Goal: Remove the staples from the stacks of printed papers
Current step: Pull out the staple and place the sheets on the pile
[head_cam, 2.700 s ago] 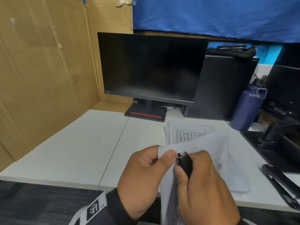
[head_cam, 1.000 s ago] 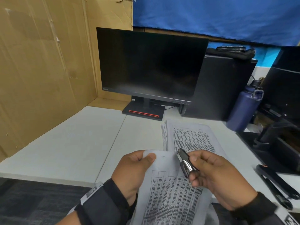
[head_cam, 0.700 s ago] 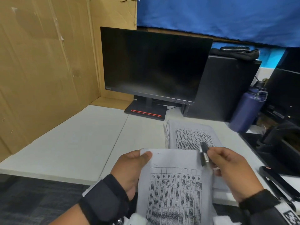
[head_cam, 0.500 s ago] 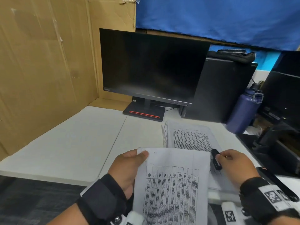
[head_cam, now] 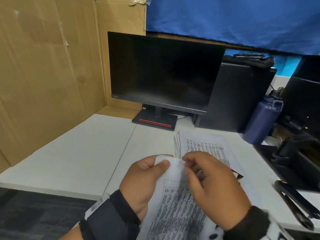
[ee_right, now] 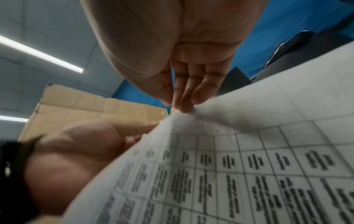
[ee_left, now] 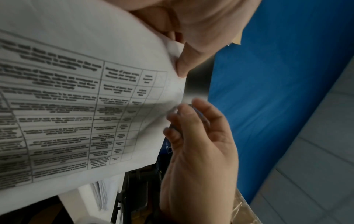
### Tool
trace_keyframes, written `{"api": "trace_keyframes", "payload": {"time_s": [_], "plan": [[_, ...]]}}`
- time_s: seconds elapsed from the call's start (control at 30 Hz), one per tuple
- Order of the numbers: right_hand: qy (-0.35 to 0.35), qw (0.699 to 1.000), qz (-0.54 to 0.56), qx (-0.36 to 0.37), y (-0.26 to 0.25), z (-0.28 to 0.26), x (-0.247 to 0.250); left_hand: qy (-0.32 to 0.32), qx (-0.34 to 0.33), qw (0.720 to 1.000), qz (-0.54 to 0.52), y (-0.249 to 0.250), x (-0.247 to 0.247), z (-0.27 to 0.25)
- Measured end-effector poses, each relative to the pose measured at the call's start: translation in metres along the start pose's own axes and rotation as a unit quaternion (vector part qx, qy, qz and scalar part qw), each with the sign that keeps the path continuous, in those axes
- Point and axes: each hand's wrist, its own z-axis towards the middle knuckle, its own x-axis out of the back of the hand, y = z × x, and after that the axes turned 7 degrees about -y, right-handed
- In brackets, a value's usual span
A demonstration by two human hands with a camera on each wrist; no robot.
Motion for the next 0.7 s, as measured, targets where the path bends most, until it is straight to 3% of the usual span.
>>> {"api": "trace_keyframes", "payload": {"time_s": [0.2, 0.4, 0.57, 0.7], "plan": [[0.022, 0.997, -0.050, 0.052, 0.001, 0.000, -0.008, -0.016, -0.036, 0.999, 0.005, 0.006, -0.005, -0.006], [0.040, 0.998, -0.041, 0.030, -0.005, 0.001, -0.010, -0.017, -0.049, 0.997, 0.052, 0.005, -0.008, -0.008], [0.043, 0.997, 0.058, -0.038, -0.008, 0.004, -0.015, -0.013, -0.062, 0.995, 0.077, 0.004, -0.008, -0.009], [0.062, 0.997, 0.032, -0.045, -0.011, 0.004, -0.024, 0.003, -0.066, 0.993, 0.101, 0.004, -0.008, -0.009]]}}
